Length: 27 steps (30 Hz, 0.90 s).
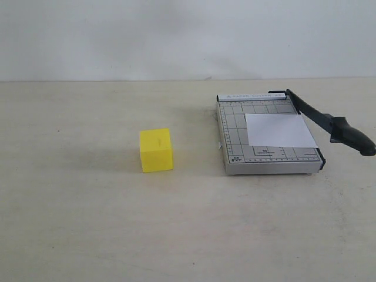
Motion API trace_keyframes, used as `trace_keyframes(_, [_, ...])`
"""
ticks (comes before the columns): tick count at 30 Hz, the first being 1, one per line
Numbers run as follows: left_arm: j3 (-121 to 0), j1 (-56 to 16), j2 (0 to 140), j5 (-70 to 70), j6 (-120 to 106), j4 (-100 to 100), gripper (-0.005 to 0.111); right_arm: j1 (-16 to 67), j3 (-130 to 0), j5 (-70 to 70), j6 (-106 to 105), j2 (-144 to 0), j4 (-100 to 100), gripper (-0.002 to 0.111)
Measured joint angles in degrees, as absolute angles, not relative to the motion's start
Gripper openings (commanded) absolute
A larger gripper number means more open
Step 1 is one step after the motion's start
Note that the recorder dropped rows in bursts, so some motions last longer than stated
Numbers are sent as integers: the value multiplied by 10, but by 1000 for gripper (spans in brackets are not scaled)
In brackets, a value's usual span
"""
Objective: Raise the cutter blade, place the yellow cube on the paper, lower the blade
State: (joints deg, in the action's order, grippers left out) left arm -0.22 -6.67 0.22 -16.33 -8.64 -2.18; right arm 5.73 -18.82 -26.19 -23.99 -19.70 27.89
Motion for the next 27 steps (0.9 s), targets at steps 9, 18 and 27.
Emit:
trace_keyframes(9, [-2, -67, 2, -160, -86, -10, 4, 57, -188, -262, -240, -197, 280, 0])
trace_keyframes(18, [-2, -67, 2, 78, 15, -197, 4, 57, -188, -262, -240, -197, 280, 0])
trace_keyframes(27, [-2, -67, 2, 128, 15, -202, 4, 57, -188, -262, -239, -197, 280, 0])
